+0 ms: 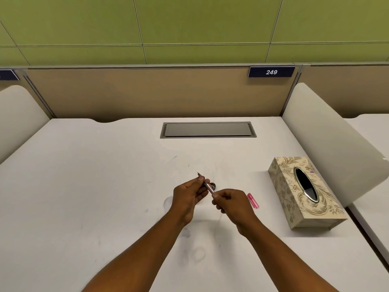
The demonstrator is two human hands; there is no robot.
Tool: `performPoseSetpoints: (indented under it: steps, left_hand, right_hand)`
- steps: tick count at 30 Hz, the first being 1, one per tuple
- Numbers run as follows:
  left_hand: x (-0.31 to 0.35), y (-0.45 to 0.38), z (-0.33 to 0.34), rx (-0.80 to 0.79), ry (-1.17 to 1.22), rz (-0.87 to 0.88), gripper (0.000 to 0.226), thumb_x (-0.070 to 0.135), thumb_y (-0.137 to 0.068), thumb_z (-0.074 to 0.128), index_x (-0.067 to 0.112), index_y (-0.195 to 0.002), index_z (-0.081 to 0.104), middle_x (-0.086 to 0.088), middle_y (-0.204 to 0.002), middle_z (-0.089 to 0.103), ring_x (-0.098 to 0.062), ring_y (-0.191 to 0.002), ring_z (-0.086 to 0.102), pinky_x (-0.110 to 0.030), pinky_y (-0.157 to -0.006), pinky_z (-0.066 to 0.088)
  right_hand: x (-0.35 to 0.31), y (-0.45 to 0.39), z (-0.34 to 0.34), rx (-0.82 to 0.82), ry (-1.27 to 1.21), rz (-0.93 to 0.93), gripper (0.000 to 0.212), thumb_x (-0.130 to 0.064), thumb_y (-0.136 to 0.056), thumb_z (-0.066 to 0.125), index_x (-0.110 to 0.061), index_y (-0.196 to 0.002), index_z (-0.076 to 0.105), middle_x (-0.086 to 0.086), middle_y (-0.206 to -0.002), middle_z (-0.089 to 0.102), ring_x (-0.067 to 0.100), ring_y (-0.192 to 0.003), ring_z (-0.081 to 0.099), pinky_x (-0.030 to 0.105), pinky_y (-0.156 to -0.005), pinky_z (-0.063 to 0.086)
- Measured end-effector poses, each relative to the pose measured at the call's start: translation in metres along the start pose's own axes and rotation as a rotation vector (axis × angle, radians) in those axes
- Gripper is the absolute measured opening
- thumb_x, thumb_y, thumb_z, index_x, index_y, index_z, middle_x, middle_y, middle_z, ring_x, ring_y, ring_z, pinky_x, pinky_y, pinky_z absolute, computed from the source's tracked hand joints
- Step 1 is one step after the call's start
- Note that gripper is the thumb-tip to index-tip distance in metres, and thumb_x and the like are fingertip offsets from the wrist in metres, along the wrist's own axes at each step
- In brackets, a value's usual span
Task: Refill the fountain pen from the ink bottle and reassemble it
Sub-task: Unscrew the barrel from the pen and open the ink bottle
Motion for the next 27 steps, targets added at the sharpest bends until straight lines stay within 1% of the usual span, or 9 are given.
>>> performPoseSetpoints:
  steps: [4,8,11,13,16,18,21,24,27]
  left_hand:
    - [0.0,-0.002,-0.002,0.051,0.004,0.016,0.016,0.013,-0.096,0.062,0.007,-0.088,0.075,-0.006,-0.085,0.078,-0.016,-0.077,0.076,-0.031,-0.081,0.057]
    - [-0.003,-0.005,-0.001,0.053,0.003,0.0,0.014,0.013,-0.095,0.063,0.006,-0.091,0.075,-0.008,-0.089,0.078,-0.019,-0.079,0.076,-0.026,-0.071,0.057]
    - [-0.005,-0.008,-0.002,0.051,-0.006,-0.019,0.015,0.015,-0.095,0.064,0.006,-0.092,0.076,-0.009,-0.091,0.079,-0.019,-0.083,0.076,-0.026,-0.073,0.057]
    - [-0.005,-0.008,-0.002,0.049,-0.008,-0.025,0.015,0.015,-0.095,0.064,0.007,-0.09,0.076,-0.009,-0.09,0.079,-0.018,-0.082,0.076,-0.027,-0.075,0.057]
    - [-0.007,-0.007,-0.004,0.058,-0.006,-0.029,0.015,0.014,-0.095,0.064,0.006,-0.09,0.075,-0.008,-0.088,0.079,-0.017,-0.08,0.075,-0.028,-0.076,0.057]
    - [-0.008,-0.007,-0.006,0.06,-0.007,-0.033,0.016,0.014,-0.096,0.062,0.006,-0.09,0.075,-0.007,-0.086,0.079,-0.016,-0.078,0.076,-0.027,-0.075,0.056]
    - [-0.011,-0.008,-0.008,0.068,-0.004,-0.051,0.015,0.015,-0.096,0.063,0.005,-0.093,0.075,-0.009,-0.089,0.079,-0.018,-0.082,0.075,-0.027,-0.075,0.057]
    - [-0.014,-0.009,-0.008,0.069,-0.001,-0.061,0.015,0.016,-0.095,0.064,0.005,-0.092,0.075,-0.01,-0.089,0.079,-0.019,-0.083,0.075,-0.031,-0.081,0.058]
    - [-0.015,-0.009,-0.006,0.068,0.014,-0.063,0.015,0.016,-0.095,0.065,0.005,-0.091,0.075,-0.01,-0.088,0.079,-0.019,-0.081,0.075,-0.031,-0.081,0.058]
  right_hand:
    - [-0.004,-0.001,-0.005,0.045,0.041,-0.049,0.007,-0.025,-0.082,0.076,-0.019,-0.08,0.075,0.005,-0.074,0.073,0.012,-0.067,0.064,0.035,-0.07,0.052]
    - [0.001,-0.001,-0.002,0.0,-0.033,0.021,0.023,-0.034,-0.08,0.078,-0.017,-0.091,0.07,0.002,-0.075,0.069,0.014,-0.067,0.063,0.032,-0.068,0.051]
    - [0.007,0.002,0.005,-0.071,-0.085,0.112,0.031,-0.041,-0.092,0.064,-0.012,-0.091,0.074,0.002,-0.075,0.069,0.013,-0.065,0.061,0.029,-0.066,0.05]
    - [0.006,0.003,0.004,-0.063,-0.096,0.116,0.031,-0.034,-0.096,0.058,-0.008,-0.09,0.075,0.003,-0.073,0.068,0.012,-0.063,0.058,0.027,-0.064,0.049]
    - [0.007,0.001,0.002,-0.042,-0.111,0.102,0.018,-0.024,-0.09,0.068,-0.007,-0.095,0.07,0.004,-0.076,0.064,0.014,-0.063,0.058,0.028,-0.063,0.047]
    - [0.01,0.001,0.003,-0.053,-0.114,0.118,0.022,-0.026,-0.085,0.074,-0.013,-0.101,0.066,0.004,-0.081,0.064,0.015,-0.067,0.062,0.031,-0.066,0.05]
    - [0.011,0.001,0.005,-0.075,-0.1,0.146,0.028,-0.039,-0.088,0.069,-0.014,-0.1,0.07,0.004,-0.084,0.067,0.015,-0.068,0.064,0.031,-0.068,0.052]
    - [0.007,0.001,0.004,-0.08,-0.069,0.125,0.027,-0.033,-0.094,0.061,-0.009,-0.092,0.072,0.004,-0.077,0.065,0.014,-0.067,0.061,0.03,-0.068,0.05]
    - [0.008,0.0,0.001,-0.069,-0.069,0.113,0.021,-0.027,-0.087,0.07,-0.011,-0.099,0.066,0.005,-0.083,0.065,0.015,-0.069,0.064,0.03,-0.068,0.05]
Point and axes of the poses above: each hand's wrist, its own y-axis away from the middle knuckle, its own z-axis out of the palm, x = y × z, the point moved 10 cm from there along -y, towards the middle knuckle
